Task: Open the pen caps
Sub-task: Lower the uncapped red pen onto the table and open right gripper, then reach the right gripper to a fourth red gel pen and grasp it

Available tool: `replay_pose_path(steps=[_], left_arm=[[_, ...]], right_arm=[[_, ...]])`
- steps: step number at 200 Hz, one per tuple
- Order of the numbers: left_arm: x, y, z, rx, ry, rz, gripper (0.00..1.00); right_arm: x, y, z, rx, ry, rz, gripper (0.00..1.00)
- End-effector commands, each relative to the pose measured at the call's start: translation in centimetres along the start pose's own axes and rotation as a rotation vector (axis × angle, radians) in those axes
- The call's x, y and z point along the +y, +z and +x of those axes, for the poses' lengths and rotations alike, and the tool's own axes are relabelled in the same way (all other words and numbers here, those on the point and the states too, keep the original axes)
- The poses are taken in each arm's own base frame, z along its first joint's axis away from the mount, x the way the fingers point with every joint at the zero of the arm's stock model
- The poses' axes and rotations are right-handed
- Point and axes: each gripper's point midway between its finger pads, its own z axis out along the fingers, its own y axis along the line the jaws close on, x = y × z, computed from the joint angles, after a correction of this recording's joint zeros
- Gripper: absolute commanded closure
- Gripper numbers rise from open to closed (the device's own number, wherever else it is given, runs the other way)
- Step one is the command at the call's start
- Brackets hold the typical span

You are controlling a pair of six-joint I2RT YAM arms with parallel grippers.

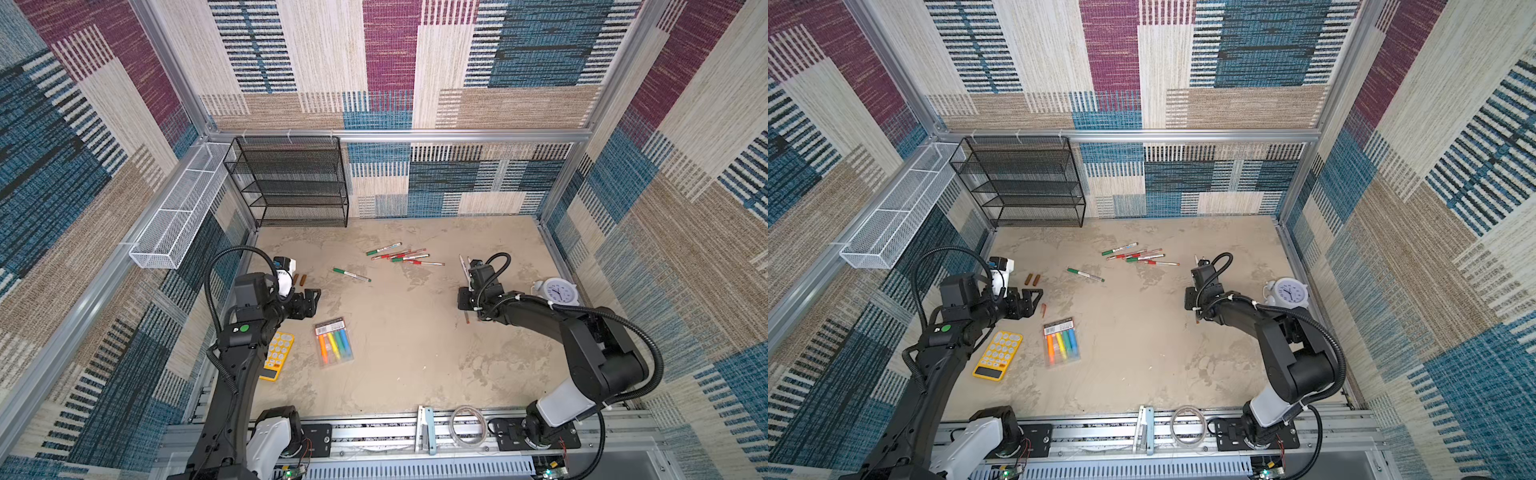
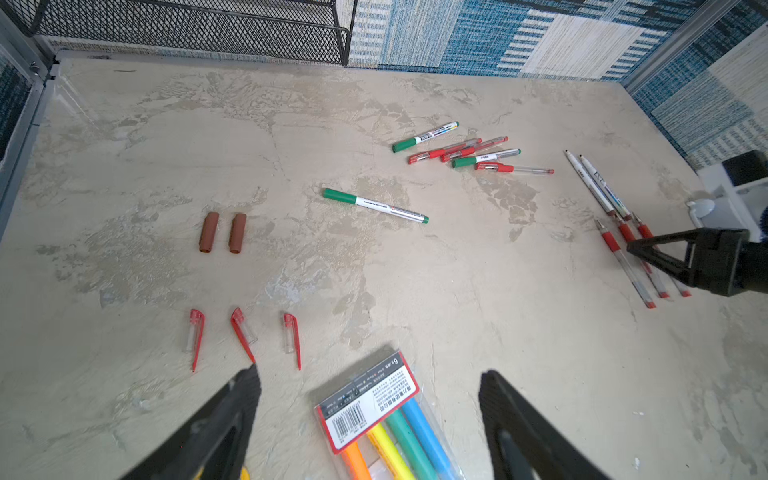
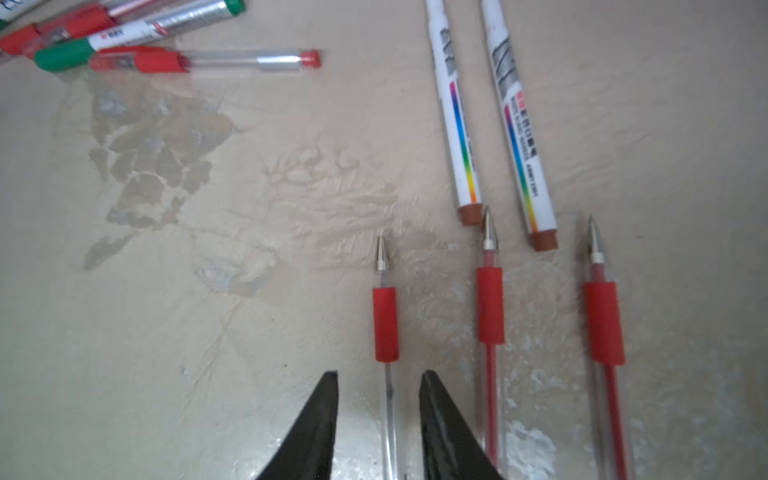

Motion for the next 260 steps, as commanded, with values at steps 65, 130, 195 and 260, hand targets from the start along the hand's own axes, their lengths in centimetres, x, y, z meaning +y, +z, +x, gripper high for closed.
replay_pose_path(steps=[65, 130, 195, 260], left_arm=[[-0.2, -0.4, -0.8, -0.026, -0.008, 0.011, 0.14], [-0.2, -1.0, -1.2, -0.042, 0.024, -0.005, 0.13], [-0.2, -0.7, -0.8, -0.034, 0.024, 0.005, 0.13], [0.0, -0.7, -0.8, -0.033, 0.014, -0.003, 0.13]], right_arm=[[6.3, 1.9, -8.8, -0.03, -0.182, -0.167, 0.41], [11.2, 8.7, -11.6, 0.053, -0.235, -0.339, 0.27], [10.4, 11.7, -10.5, 0.12, -0.195, -0.379, 0.31], [9.6, 10.8, -6.1, 0.198, -0.167, -0.407, 0.36]])
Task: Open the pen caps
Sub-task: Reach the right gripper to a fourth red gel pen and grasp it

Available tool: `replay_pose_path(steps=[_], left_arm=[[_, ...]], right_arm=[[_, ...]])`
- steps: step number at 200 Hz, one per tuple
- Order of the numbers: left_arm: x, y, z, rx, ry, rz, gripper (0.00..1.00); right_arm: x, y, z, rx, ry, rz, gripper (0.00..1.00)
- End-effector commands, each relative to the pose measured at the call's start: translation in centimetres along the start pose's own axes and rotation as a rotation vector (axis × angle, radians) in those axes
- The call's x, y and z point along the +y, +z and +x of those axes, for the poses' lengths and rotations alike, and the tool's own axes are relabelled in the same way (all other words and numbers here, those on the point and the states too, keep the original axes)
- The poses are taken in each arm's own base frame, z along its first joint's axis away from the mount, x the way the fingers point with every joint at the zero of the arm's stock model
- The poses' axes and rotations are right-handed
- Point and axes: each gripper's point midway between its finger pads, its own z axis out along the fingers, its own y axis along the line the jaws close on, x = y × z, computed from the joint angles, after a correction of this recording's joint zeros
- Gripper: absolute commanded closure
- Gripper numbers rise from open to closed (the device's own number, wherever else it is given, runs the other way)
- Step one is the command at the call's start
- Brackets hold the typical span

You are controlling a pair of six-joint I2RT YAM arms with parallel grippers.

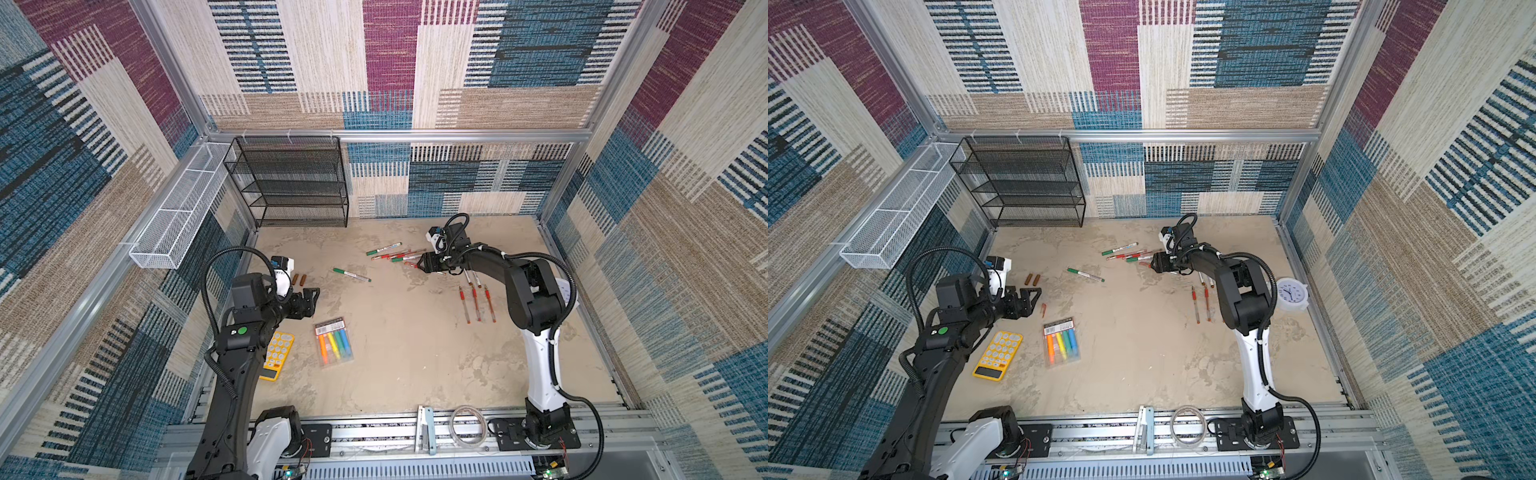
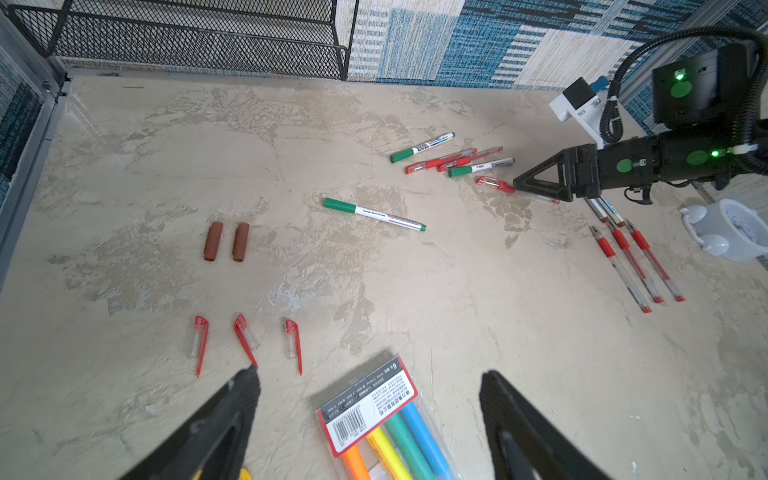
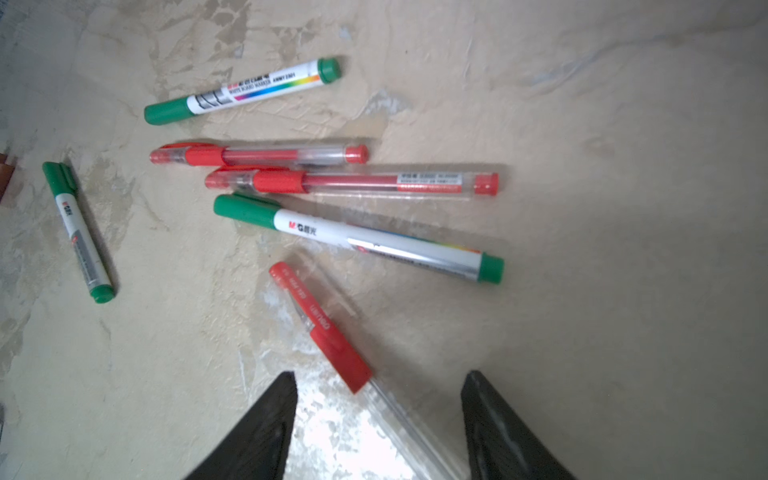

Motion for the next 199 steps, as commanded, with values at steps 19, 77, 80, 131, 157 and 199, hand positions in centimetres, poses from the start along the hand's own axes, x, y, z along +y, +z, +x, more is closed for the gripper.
replay_pose_path(steps=[19, 77, 80, 131, 157, 199], left_arm=[[-0.2, 0.0, -0.4, -0.019, 0.003, 0.013, 0.13], [-0.3, -0.1, -0.3, -0.018, 0.004, 0.015, 0.13], [-0.2, -0.1, -0.3, -0.017, 0.004, 0.011, 0.13], [-0.2, 0.0, -0.2, -0.015, -0.008, 0.017, 0.14], [-0.3, -0.1, -0.4, -0.025, -0.002, 0.018, 0.14], [-0.3, -0.3, -0.9, -0.033, -0.008, 0.014, 0.14]], right_arm=[[0.6, -1.0, 3.1, 0.063, 0.027, -0.014, 0.39], [2.9, -2.8, 8.1, 0.163, 0.005, -0.013, 0.44], [3.0, -2.8, 8.4, 0.172, 0.004, -0.012, 0.44], [2.7, -3.8, 7.2, 0.205, -0.021, 0.123, 0.51], [2.8, -4.1, 4.9, 0.197, -0.066, 0.188, 0.51], [2.9, -2.4, 3.1, 0.233, -0.086, 0.232, 0.53]])
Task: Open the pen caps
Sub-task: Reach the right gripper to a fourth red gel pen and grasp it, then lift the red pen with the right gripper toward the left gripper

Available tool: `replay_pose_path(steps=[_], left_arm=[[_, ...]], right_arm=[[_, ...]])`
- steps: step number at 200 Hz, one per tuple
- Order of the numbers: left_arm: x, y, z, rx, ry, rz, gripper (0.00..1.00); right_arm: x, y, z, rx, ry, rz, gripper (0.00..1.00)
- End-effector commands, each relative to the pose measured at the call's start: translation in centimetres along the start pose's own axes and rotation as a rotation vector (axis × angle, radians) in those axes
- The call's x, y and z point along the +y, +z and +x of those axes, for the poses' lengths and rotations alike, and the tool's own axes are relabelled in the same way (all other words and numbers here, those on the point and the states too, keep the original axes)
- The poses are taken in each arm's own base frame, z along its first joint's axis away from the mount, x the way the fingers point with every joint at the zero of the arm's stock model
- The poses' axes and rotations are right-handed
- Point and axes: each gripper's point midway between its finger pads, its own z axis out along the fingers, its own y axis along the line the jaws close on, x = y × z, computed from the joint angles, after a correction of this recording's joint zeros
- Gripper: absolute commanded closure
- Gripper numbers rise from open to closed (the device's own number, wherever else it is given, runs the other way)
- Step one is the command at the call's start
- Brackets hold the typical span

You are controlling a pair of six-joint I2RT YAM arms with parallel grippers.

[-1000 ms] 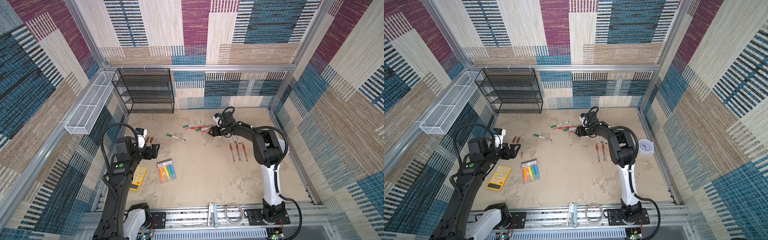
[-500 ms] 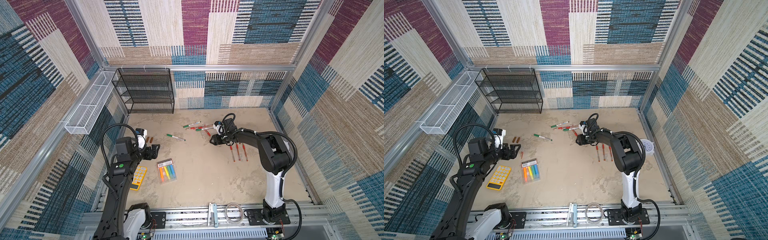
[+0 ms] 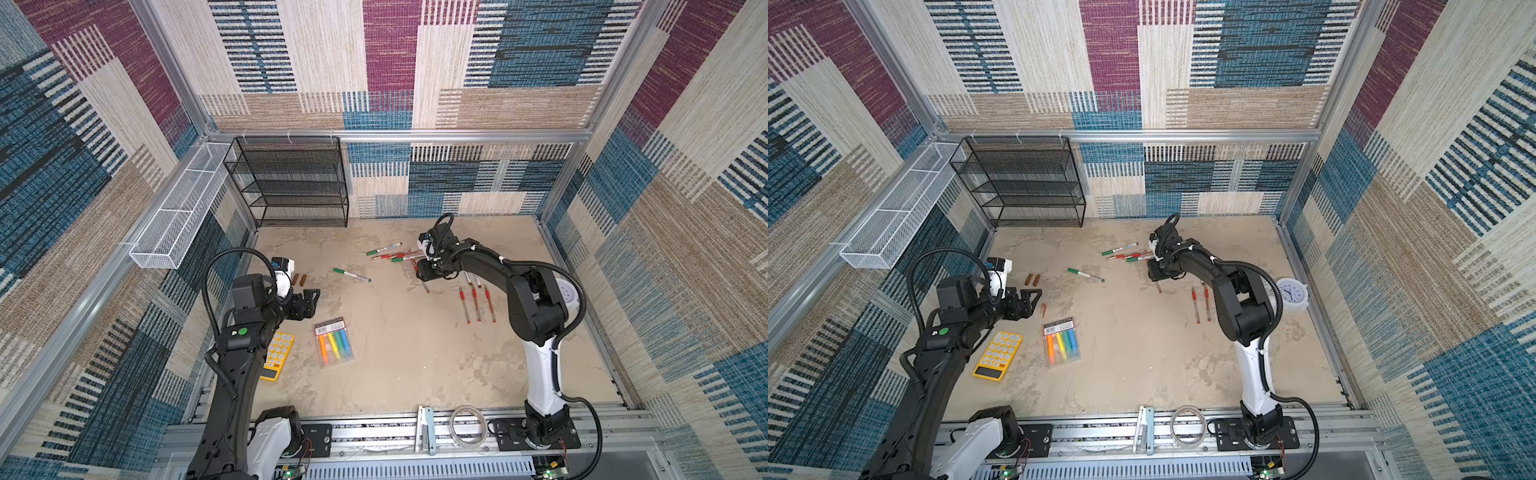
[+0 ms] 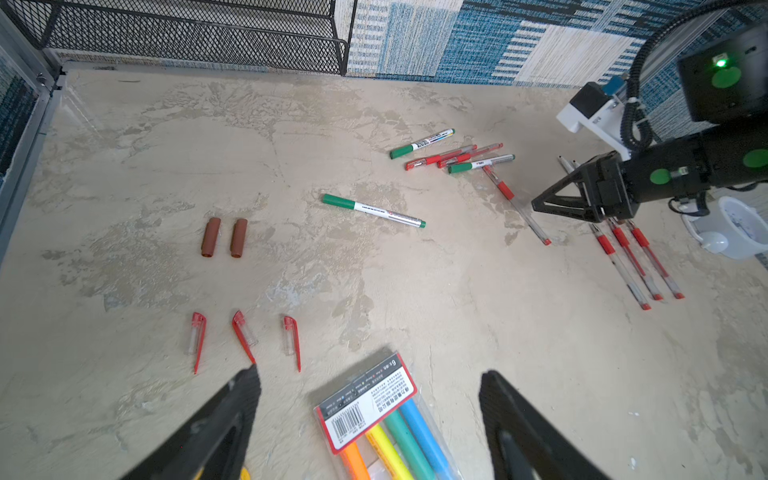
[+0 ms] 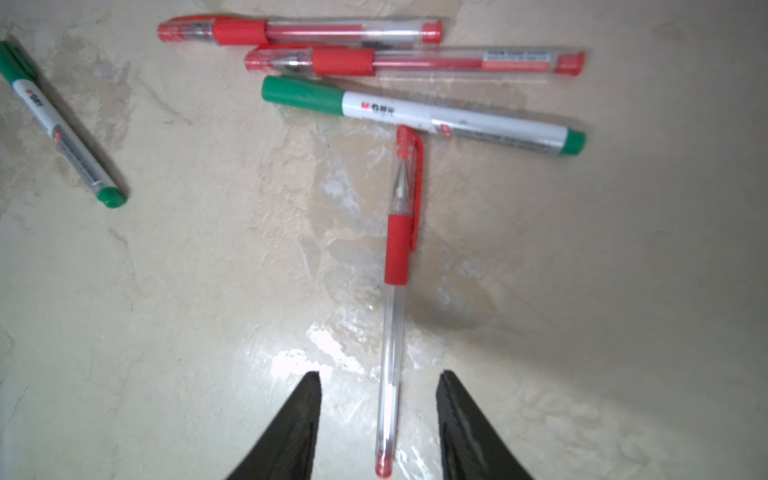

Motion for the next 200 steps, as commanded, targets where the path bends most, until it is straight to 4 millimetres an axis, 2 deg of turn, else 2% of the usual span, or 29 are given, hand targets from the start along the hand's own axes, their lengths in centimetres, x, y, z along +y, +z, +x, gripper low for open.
replay_pose_path(steps=[1, 13, 56, 124, 161, 200], left_arm=[[-0.3, -0.3, -1.0, -0.034, -0.002, 0.012, 0.14], [-0.4, -0.2, -0.8, -0.03, 0.002, 0.017, 0.14], [-0.4, -0.3, -0.8, -0.034, 0.004, 0.015, 0.14], [-0.1, -0.2, -0.6, -0.02, 0.005, 0.007, 0.14], [-0.4, 0.0, -0.7, -0.022, 0.002, 0.022, 0.14], [-0.6, 0.1, -0.6, -0.021, 0.001, 0.029, 0.14]], right_arm=[[-0.7, 0.5, 0.7, 0.062, -0.017, 0.069, 0.53], [-0.6, 0.9, 0.1, 0.061, -0.017, 0.077, 0.55], [0.1, 2.5, -0.2, 0.085, -0.035, 0.085, 0.61], [-0.1, 4.3, 2.2, 0.169, -0.037, 0.11, 0.78], [-0.5, 4.1, 3.6, 0.188, -0.04, 0.137, 0.89], [1.0, 2.7, 5.2, 0.186, -0.059, 0.116, 0.95]])
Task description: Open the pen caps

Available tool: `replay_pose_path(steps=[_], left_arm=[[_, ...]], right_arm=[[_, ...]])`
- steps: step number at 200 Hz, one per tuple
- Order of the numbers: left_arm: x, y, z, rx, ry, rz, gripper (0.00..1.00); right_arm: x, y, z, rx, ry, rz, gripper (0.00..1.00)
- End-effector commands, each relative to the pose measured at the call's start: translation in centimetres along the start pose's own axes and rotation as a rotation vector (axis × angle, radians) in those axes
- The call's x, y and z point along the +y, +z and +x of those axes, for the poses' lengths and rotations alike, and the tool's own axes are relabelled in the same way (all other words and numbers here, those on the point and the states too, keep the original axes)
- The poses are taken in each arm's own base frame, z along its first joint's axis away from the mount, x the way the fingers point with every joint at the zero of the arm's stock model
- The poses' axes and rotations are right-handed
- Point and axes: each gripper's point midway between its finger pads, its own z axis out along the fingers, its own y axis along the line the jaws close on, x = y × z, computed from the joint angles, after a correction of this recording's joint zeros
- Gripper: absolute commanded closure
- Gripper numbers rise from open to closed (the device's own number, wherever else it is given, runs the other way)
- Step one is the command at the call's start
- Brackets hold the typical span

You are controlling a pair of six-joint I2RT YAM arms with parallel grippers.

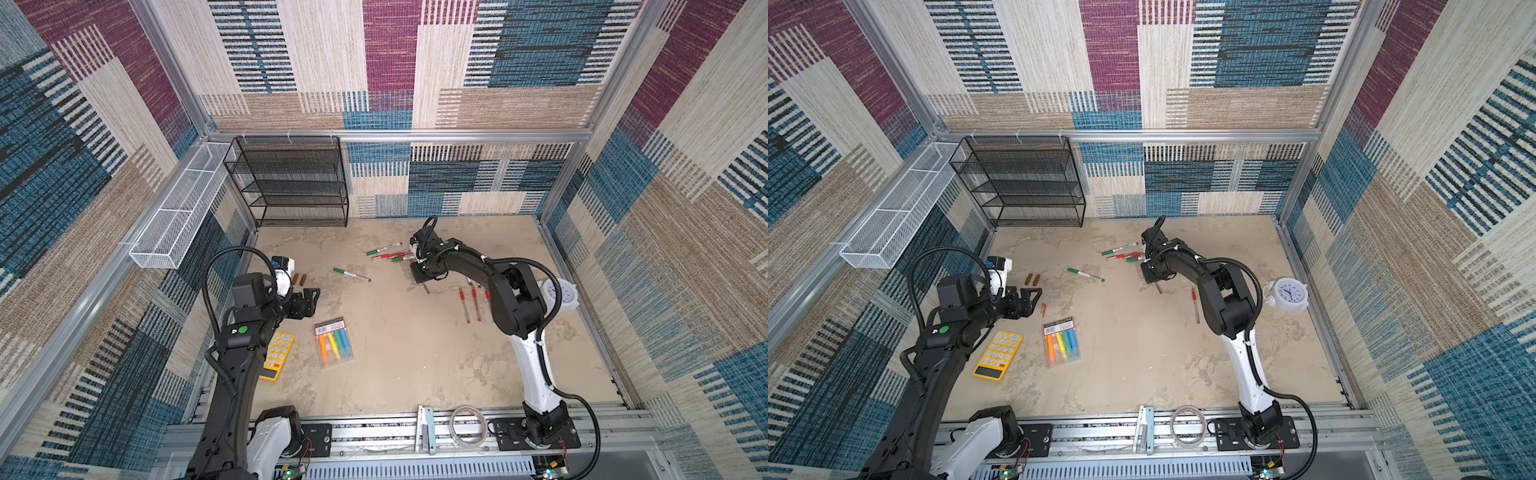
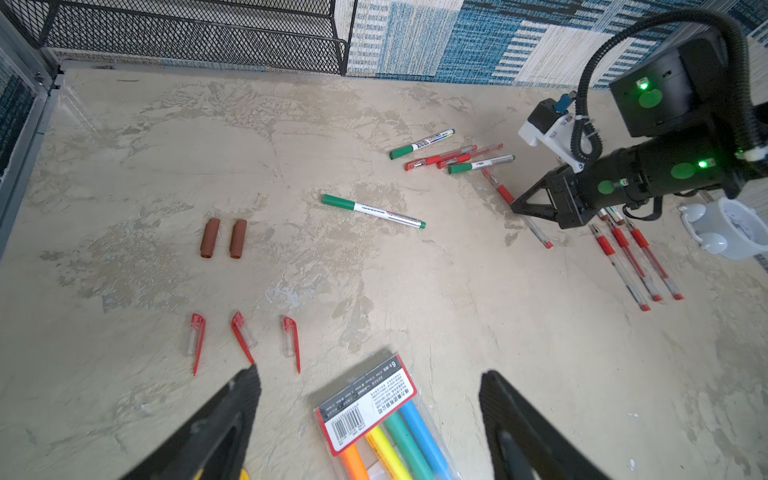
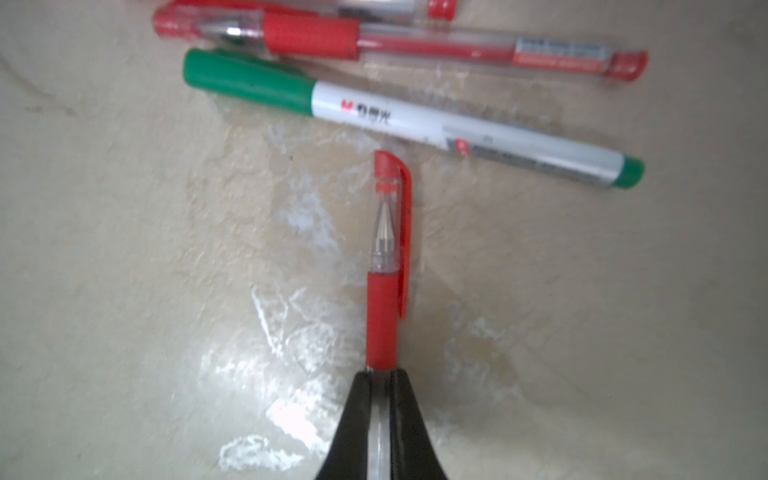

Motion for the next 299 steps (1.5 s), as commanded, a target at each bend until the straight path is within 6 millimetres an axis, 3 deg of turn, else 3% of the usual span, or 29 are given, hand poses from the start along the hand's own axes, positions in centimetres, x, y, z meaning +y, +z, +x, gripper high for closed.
replay_pose_path(steps=[1, 52, 91, 151, 180, 233, 264, 299], left_arm=[[-0.6, -0.1, -0.6, -0.024, 0.003, 0.027, 0.14], [-1.2, -0.2, -0.6, -0.03, -0.003, 0.063, 0.14], [-2.6, -0.2, -1.0, -0.045, -0.038, 0.15, 0.14], [-8.4, -0.5, -0.5, -0.026, -0.181, 0.517, 0.18], [-9.3, -0.2, -0.6, -0.009, -0.259, 0.58, 0.19], [-9.5, 1.1, 0.2, 0.029, -0.3, 0.57, 0.25], [-9.1, 1.8, 0.5, 0.042, -0.322, 0.543, 0.31], [-8.4, 2.3, 0.2, 0.026, -0.321, 0.495, 0.5]], right_arm=[[0.7, -0.3, 3.5, 0.1, -0.002, -0.004, 0.95], [4.3, -4.6, 4.3, -0.01, 0.032, -0.15, 0.96], [9.5, -8.8, 3.7, -0.162, 0.02, -0.31, 0.95], [17.4, -14.8, 3.4, -0.412, -0.03, -0.534, 0.96], [21.1, -16.9, 3.8, -0.496, -0.081, -0.613, 0.97], [26.0, -17.9, 4.0, -0.543, -0.135, -0.656, 0.97], [27.4, -17.6, 3.9, -0.528, -0.161, -0.643, 0.97], [28.3, -17.4, 4.0, -0.522, -0.184, -0.655, 0.97]])
